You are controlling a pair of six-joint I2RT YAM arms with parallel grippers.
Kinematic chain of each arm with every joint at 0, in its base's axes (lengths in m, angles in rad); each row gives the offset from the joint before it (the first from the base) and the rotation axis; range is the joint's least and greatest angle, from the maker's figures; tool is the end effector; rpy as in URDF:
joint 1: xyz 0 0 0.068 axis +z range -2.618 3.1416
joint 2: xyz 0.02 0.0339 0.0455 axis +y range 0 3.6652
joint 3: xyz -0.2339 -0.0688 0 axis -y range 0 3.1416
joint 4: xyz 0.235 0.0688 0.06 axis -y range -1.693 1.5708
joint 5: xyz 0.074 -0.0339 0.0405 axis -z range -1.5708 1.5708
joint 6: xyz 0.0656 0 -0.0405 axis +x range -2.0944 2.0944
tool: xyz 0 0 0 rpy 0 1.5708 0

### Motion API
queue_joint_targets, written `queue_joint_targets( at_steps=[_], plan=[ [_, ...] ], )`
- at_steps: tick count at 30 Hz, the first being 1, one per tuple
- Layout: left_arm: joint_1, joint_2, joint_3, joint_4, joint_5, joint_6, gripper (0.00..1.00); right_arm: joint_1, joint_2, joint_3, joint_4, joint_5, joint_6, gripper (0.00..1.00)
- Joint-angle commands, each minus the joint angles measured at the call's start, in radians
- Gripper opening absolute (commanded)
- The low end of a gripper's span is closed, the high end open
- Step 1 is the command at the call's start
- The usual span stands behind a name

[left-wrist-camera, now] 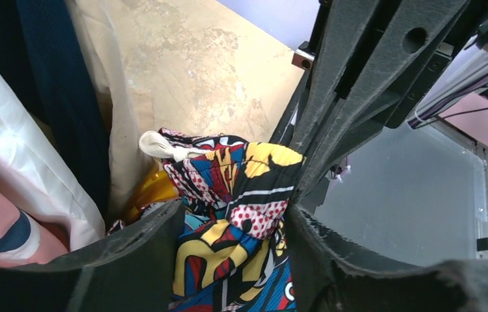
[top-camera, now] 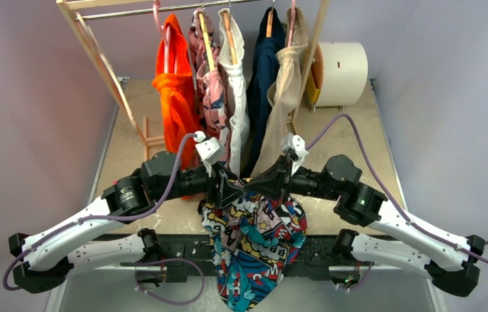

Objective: Place the shorts on the hanger
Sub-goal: Adjust the shorts at the center of the board.

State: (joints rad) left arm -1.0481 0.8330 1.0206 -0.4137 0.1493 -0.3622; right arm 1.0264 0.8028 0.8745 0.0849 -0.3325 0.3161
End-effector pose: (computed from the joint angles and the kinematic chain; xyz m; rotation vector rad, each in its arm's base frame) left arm 0.1002 -0.1935 0.3582 0.7619 1.7901 -1.1127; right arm 0.0966 0.2010 0.3796 -0.8169 1.3352 1.3197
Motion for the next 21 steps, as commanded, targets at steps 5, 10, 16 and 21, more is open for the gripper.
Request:
queue_joint_targets(
  at_steps=[5,10,16,21],
  plan=[
    [0.000,0.020,0.046,0.027,0.032,0.043,0.31,-0.003,0.022,0.012,0.118,-0.047,0.030,0.00],
    [0.000,-0.013,0.037,0.013,-0.041,0.054,0.00,-0.002,0.035,0.034,0.095,-0.024,0.037,0.05],
    [0.000,-0.204,-0.024,-0.048,-0.157,0.046,0.00,-0.002,-0.014,0.042,-0.027,0.220,0.055,0.65],
    [-0.001,-0.350,-0.084,-0.094,-0.216,0.017,0.00,-0.002,-0.101,-0.010,-0.193,0.523,0.206,0.73]
  ],
)
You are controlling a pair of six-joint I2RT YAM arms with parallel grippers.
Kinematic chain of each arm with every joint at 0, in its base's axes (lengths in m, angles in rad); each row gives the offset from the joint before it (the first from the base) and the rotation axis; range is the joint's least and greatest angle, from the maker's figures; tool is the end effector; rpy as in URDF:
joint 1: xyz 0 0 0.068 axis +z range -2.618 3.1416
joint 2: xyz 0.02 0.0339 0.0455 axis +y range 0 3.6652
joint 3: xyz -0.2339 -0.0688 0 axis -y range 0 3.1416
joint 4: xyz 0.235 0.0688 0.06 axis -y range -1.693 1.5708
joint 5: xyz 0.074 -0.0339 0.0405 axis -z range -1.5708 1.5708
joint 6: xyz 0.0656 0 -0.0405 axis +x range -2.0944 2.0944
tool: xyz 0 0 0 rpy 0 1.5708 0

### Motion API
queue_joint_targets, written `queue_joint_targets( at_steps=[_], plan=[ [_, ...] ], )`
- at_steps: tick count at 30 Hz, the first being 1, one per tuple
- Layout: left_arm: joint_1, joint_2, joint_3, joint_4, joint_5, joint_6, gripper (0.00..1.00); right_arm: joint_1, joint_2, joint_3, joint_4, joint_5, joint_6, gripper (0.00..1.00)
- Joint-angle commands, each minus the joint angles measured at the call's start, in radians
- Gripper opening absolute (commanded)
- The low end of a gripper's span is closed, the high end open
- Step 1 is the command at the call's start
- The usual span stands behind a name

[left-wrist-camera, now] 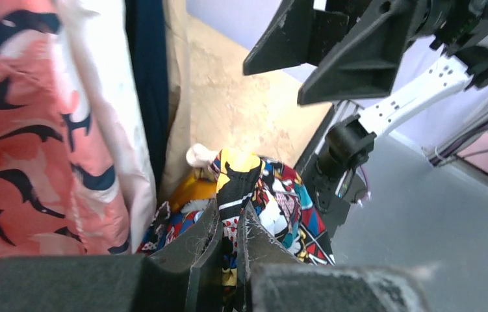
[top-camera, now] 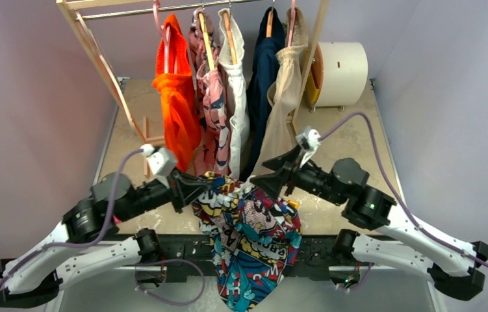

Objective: Place the shorts on the hanger
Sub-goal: Adjust the shorts at the center of the board.

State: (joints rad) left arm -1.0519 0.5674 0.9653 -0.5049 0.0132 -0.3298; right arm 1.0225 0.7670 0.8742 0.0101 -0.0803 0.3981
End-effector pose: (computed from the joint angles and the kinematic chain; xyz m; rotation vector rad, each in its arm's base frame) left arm 0.0761 -0.1350 0.3707 0.6422 1.6706 -1.0336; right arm 0.1088 0.1882 0.3769 -0.5506 1.4745 1.2010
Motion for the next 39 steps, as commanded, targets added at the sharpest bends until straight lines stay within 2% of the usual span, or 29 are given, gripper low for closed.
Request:
queue_joint_targets(
  at_steps=[1,4,6,12,18,23,35,39],
  plan=[
    [0.003,-0.103,-0.038,-0.009,-0.085,-0.020,0.00,0.001,-0.063,-0.015,-0.164,0.326,0.157,0.73],
    [0.004,-0.140,-0.067,-0.009,-0.096,-0.032,0.00,0.001,-0.010,-0.027,-0.289,0.420,0.261,0.73],
    [0.004,-0.145,-0.080,-0.006,-0.095,-0.035,0.00,0.001,0.033,-0.049,-0.308,0.417,0.313,0.73],
    [0.004,-0.097,-0.043,-0.032,-0.083,-0.015,0.00,-0.033,0.142,-0.113,-0.247,0.328,0.355,0.74],
    [0.004,-0.068,-0.010,-0.057,-0.080,-0.001,0.00,-0.133,0.156,-0.203,-0.172,0.183,0.332,0.75],
    [0.003,-0.083,-0.030,-0.052,-0.084,-0.013,0.00,-0.147,0.198,-0.237,-0.102,0.065,0.292,0.72],
    [0.003,-0.082,-0.028,-0.054,-0.094,-0.012,0.00,-0.147,0.326,-0.249,-0.067,-0.053,0.235,0.57],
    [0.003,-0.087,-0.024,-0.056,-0.094,-0.012,0.00,-0.146,0.350,-0.231,-0.059,-0.043,0.219,0.43]
  ],
)
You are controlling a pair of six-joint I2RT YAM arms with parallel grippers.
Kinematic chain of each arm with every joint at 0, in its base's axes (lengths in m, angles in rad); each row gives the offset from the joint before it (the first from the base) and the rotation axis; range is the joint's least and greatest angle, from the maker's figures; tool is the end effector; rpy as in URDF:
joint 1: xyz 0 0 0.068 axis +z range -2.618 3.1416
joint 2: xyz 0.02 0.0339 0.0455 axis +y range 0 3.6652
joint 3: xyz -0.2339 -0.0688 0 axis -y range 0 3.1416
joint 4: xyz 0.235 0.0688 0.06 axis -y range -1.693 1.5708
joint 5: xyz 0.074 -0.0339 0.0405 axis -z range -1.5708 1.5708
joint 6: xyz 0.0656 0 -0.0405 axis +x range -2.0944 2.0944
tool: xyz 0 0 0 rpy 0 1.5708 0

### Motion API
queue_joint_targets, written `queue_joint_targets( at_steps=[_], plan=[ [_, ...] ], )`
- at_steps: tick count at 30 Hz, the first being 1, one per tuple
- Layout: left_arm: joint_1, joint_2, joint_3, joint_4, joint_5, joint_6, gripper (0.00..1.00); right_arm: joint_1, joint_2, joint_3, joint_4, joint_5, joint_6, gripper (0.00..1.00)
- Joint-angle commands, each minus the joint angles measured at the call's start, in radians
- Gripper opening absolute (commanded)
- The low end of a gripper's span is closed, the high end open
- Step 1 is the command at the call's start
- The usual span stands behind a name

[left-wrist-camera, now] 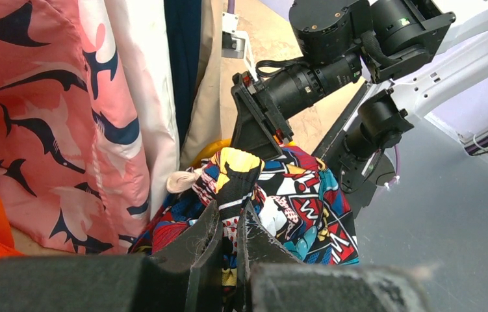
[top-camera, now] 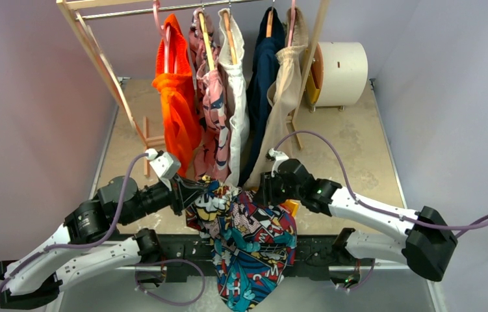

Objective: Place the shorts on the hanger
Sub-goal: Adjust the shorts at the center of the board.

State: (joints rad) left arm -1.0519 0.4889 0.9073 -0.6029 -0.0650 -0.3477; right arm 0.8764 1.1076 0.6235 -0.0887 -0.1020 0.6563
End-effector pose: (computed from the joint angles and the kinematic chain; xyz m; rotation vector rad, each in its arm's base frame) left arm 0.0736 -0.1203 0.3481 0.5929 1.7590 -0.9466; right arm 0.1667 0.2106 0.1910 -0.3179 2.2914 0.9591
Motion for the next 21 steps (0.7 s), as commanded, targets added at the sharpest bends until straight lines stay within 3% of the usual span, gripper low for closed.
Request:
queue_joint_targets(
  at_steps=[1,5,9,16,17,19,21],
  plan=[
    [0.003,-0.009,0.038,0.040,-0.017,0.007,0.00,0.001,0.007,0.024,0.038,-0.023,-0.041,0.40],
    [0.003,-0.012,0.050,0.031,-0.023,0.009,0.00,0.001,-0.016,0.044,0.020,-0.042,-0.044,0.25],
    [0.003,-0.019,0.057,0.022,-0.029,0.012,0.00,0.000,-0.047,0.069,0.015,-0.043,-0.067,0.00],
    [0.003,-0.026,0.067,0.011,-0.050,0.016,0.00,0.000,-0.127,0.076,0.026,-0.010,-0.087,0.00],
    [0.004,-0.026,0.068,0.011,-0.050,0.016,0.00,0.000,-0.128,0.073,0.017,0.000,-0.082,0.05],
    [0.004,-0.028,0.066,0.010,-0.051,0.016,0.00,-0.002,-0.123,0.060,0.004,0.015,-0.082,0.25],
    [0.004,-0.029,0.063,0.010,-0.050,0.014,0.00,0.001,-0.112,0.045,0.002,0.018,-0.080,0.38]
  ],
)
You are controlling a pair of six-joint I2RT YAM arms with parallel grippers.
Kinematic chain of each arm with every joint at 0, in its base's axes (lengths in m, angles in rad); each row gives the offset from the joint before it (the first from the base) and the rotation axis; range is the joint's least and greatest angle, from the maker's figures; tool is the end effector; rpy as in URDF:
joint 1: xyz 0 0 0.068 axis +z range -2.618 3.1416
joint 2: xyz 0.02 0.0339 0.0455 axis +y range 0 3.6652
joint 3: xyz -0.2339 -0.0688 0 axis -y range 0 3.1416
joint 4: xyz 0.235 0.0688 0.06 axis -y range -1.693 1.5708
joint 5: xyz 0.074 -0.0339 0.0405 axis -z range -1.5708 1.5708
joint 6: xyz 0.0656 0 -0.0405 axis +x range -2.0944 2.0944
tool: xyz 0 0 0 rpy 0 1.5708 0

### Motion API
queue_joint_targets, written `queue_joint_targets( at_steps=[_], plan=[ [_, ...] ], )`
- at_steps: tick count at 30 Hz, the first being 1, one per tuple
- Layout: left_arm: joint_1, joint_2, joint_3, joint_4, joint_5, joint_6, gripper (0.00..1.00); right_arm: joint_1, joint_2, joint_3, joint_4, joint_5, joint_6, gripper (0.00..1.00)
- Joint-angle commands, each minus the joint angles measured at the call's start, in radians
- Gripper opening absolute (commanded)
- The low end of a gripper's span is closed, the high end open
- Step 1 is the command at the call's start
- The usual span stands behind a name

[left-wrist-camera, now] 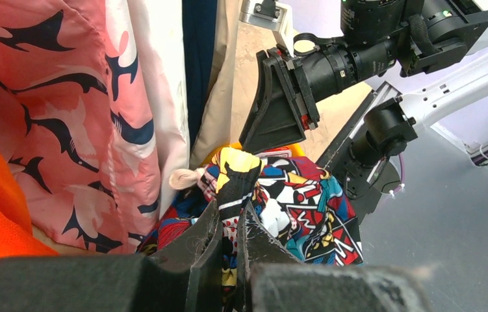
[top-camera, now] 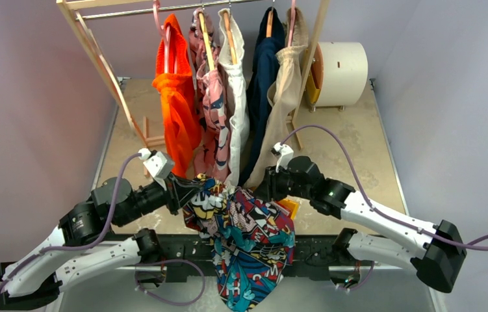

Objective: Place the shorts on the hanger
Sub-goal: Adjust the shorts at the center of the board.

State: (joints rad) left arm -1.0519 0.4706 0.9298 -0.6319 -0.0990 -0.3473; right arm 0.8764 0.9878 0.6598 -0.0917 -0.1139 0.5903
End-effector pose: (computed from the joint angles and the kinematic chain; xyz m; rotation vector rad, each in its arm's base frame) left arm 0.0715 -0.1121 0.3536 0.5618 1.7496 -0.9243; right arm 0.1607 0.2047 0.2331 -0.3847 2.1138 1.0234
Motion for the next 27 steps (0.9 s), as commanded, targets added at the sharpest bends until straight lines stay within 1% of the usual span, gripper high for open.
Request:
queue_joint_targets(
  at_steps=[1,3,6,11,15,17,21,24,27],
  plan=[
    [0.003,-0.012,0.040,0.040,-0.016,0.013,0.00,0.000,0.012,0.001,0.009,0.029,-0.012,0.42],
    [0.004,-0.013,0.036,0.041,-0.015,0.011,0.00,0.000,0.024,-0.008,0.018,0.029,-0.010,0.48],
    [0.003,-0.015,0.032,0.046,-0.015,0.007,0.00,-0.001,0.044,-0.017,0.035,0.031,-0.006,0.52],
    [0.003,-0.014,0.030,0.046,-0.014,0.002,0.00,0.000,0.080,-0.030,0.055,0.043,-0.009,0.56],
    [0.004,-0.014,0.028,0.046,-0.016,-0.002,0.00,-0.001,0.107,-0.044,0.086,0.027,-0.008,0.57],
    [0.003,-0.013,0.026,0.045,-0.014,-0.004,0.00,-0.001,0.120,-0.047,0.091,0.005,-0.013,0.55],
    [0.003,-0.016,0.026,0.046,-0.017,-0.004,0.00,-0.001,0.127,-0.057,0.118,-0.002,-0.038,0.48],
    [0.004,-0.016,0.022,0.049,-0.018,-0.002,0.00,0.000,0.128,-0.069,0.131,-0.025,-0.042,0.38],
    [0.004,-0.015,0.021,0.051,-0.018,-0.001,0.00,0.000,0.128,-0.067,0.129,-0.031,-0.044,0.25]
  ],
)
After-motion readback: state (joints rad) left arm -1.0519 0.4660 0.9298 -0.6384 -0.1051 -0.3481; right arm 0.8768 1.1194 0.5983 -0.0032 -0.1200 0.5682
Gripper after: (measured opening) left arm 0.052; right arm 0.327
